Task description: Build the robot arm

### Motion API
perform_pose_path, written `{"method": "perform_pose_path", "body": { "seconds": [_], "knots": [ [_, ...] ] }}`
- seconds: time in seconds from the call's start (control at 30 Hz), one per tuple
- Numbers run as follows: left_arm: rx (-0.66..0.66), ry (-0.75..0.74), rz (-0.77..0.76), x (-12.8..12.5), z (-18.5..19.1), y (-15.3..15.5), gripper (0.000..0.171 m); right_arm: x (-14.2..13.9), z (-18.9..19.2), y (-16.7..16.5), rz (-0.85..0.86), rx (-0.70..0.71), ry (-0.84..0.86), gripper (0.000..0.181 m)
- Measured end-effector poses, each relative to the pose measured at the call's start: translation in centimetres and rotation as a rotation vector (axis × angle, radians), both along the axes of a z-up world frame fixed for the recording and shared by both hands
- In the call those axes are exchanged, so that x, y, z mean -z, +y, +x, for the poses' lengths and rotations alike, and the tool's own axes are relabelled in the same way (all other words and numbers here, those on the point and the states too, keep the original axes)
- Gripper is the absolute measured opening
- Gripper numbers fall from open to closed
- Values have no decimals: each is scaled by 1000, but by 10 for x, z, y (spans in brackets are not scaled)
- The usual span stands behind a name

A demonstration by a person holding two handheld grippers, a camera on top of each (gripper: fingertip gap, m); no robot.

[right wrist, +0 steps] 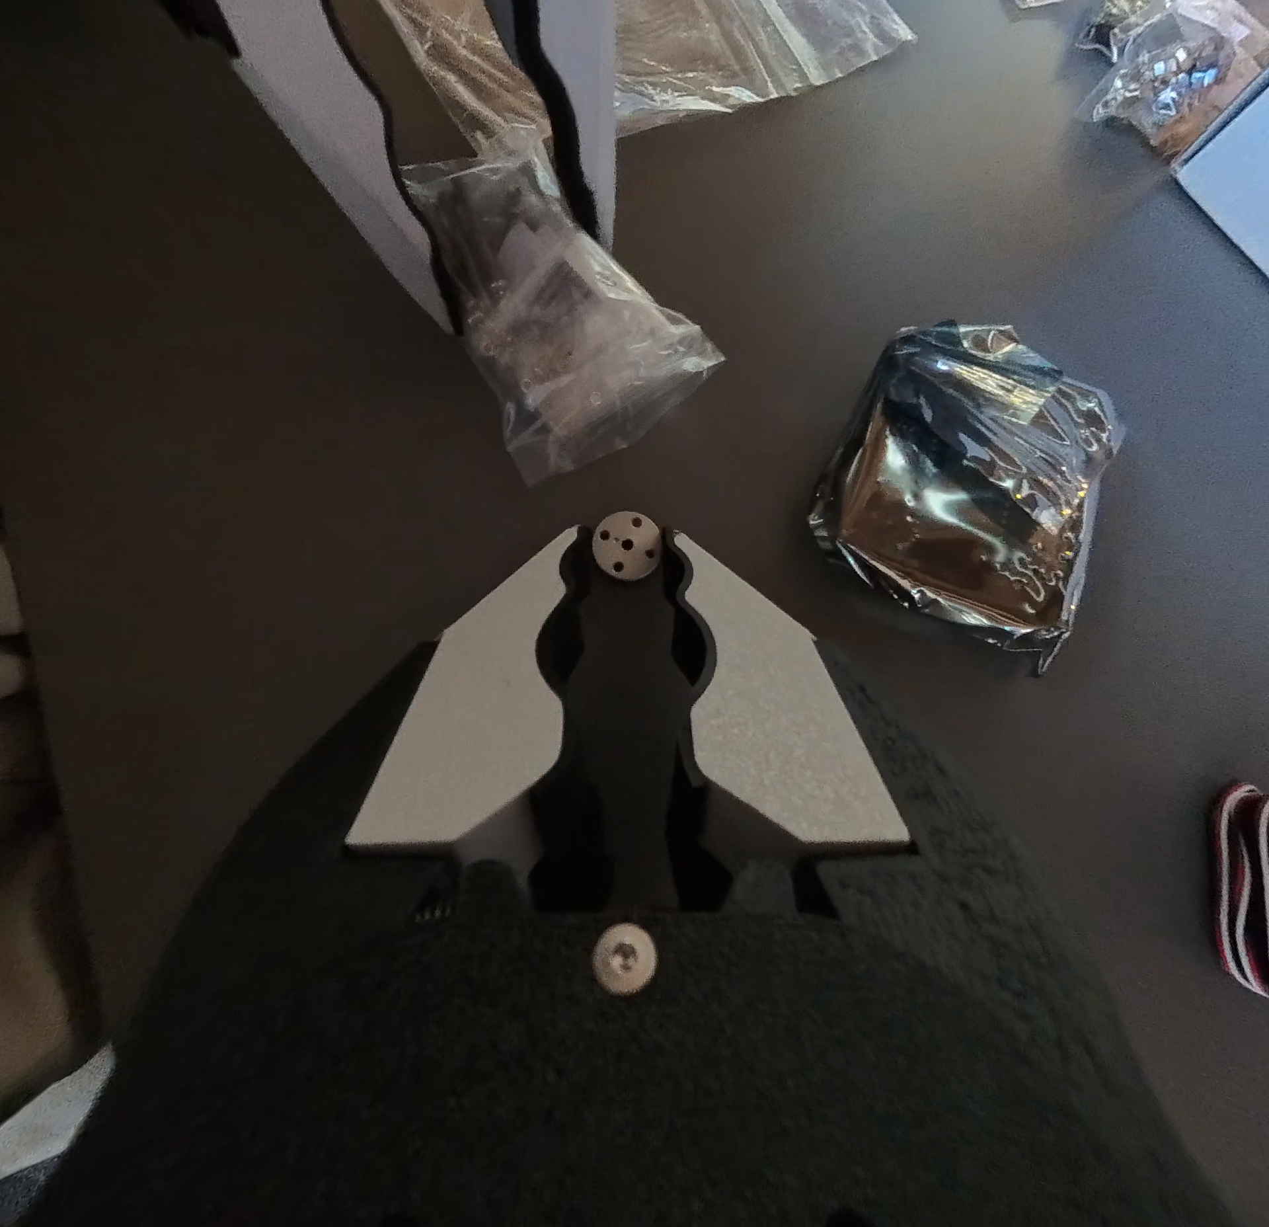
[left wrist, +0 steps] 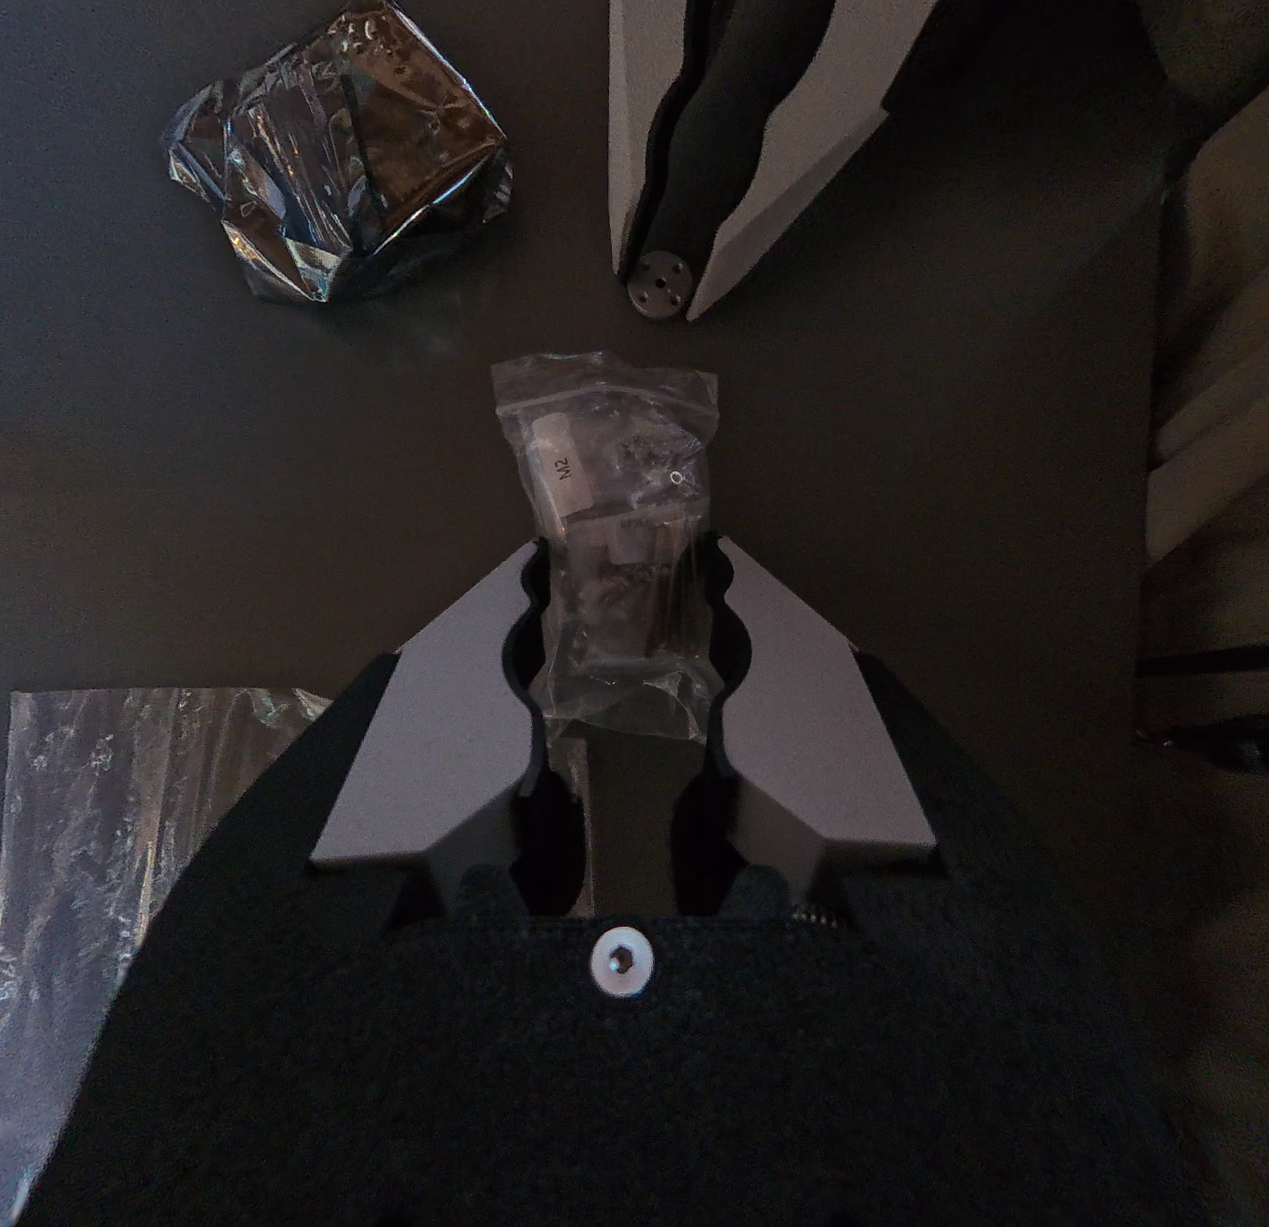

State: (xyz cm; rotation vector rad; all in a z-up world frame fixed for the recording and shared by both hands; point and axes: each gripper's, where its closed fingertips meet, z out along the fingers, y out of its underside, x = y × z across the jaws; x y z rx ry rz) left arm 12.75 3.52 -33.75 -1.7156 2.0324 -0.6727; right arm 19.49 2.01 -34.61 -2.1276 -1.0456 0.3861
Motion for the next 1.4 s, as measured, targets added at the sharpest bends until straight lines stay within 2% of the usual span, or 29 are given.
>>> {"method": "perform_pose_path", "body": {
  "seconds": [0.07,0.17,0.33,0.47,0.57,0.67,0.77,0.9,1.0,1.1,1.2,1.33,1.4],
  "knots": [
    [0,-1,1,-1,-1,-2,40,-2,6,3,2,28,-8,19],
    [-9,-14,-4,-3,-4,-5,36,-19,21,11,40,84,1,19],
    [-14,-16,1,-3,-13,-13,35,-78,55,43,165,195,-31,19],
    [-25,-28,1,-3,-17,-19,36,-115,59,75,211,145,-87,19],
    [-31,-30,-20,-3,-19,-26,36,-121,43,112,170,76,-59,19],
    [-24,-43,-21,-3,-20,-36,36,-111,18,152,127,28,-65,19],
    [-20,-50,-1,-3,-21,-39,36,-106,20,190,107,49,-124,19],
    [-26,-64,-16,-3,-24,-39,36,-134,24,218,85,78,-2,19],
    [-23,-72,-28,-2,-25,-39,36,-148,-2,228,84,34,42,19],
    [-12,-82,-27,-2,-23,-40,36,-140,-64,235,18,-67,77,19],
    [-12,-99,-39,-2,-22,-40,37,-106,-115,256,-42,-119,-1,19],
    [-18,-113,-56,-2,-23,-39,37,-54,-144,296,-174,-57,-49,19],
    [-23,-115,-50,-2,-24,-39,36,-39,-151,306,-209,-42,-34,19]
  ]
}}
